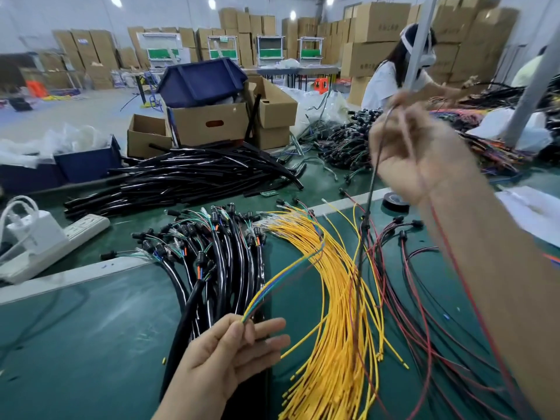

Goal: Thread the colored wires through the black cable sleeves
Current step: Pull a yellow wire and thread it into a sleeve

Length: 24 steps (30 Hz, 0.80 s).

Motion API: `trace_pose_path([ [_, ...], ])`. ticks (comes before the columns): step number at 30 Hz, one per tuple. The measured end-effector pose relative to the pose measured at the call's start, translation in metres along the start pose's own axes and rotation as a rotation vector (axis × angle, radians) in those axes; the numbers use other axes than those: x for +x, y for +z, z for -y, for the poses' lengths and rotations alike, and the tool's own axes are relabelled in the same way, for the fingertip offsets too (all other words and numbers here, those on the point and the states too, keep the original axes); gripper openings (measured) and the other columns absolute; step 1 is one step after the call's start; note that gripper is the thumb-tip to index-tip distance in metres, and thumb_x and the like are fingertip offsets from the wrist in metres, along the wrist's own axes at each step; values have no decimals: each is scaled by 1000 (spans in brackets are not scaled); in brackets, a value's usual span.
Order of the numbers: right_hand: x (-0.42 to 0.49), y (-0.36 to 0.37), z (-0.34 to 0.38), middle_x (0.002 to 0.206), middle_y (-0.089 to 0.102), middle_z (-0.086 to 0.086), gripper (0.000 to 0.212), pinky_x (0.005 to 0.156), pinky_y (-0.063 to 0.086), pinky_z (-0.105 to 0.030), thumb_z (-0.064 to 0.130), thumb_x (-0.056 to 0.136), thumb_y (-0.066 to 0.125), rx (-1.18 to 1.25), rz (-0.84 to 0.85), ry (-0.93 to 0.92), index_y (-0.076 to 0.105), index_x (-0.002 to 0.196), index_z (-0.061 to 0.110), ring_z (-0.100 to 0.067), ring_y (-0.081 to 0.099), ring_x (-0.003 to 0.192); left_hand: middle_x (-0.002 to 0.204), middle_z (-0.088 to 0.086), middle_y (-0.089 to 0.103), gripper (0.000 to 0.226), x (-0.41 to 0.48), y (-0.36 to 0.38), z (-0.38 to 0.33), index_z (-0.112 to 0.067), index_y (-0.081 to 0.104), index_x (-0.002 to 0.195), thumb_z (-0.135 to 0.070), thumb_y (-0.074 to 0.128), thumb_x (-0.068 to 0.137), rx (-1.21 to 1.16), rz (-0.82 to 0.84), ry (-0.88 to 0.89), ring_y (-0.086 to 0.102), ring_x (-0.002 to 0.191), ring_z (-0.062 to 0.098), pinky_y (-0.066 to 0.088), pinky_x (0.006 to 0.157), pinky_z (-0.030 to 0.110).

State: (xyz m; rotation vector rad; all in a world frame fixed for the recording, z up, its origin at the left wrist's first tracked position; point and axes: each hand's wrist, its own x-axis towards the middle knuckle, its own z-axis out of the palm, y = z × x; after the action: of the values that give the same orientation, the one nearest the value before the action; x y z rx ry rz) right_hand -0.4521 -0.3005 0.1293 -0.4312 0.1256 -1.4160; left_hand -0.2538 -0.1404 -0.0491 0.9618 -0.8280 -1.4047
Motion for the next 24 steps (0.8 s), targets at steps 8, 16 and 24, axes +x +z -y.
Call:
trace_pose_path([
  [8,4,-85,-65,53,63,-3,13,38,42,-14,2,94,50,-637,-301,172,54,82,4,-5,52,39,112,26,66,33,-1,-3,-10,-13,60,54,-23,43,82,-241,62,-180,70,73,35,57,58,45],
  [16,17,-123,-44,73,63,-16,8,46,52,-16,-1,94,53,-1021,-334,224,56,97,-7,-13,59,50,102,27,67,23,2,-7,-9,-12,63,59,-22,78,73,-401,63,-200,44,38,14,43,41,27],
  [24,-3,-105,-16,56,68,-4,49,49,43,-19,45,90,57,-2222,-7,233,70,64,6,-8,57,44,67,16,51,46,0,2,-15,-7,58,60,-20,96,36,-410,87,-153,39,45,12,41,43,24],
])
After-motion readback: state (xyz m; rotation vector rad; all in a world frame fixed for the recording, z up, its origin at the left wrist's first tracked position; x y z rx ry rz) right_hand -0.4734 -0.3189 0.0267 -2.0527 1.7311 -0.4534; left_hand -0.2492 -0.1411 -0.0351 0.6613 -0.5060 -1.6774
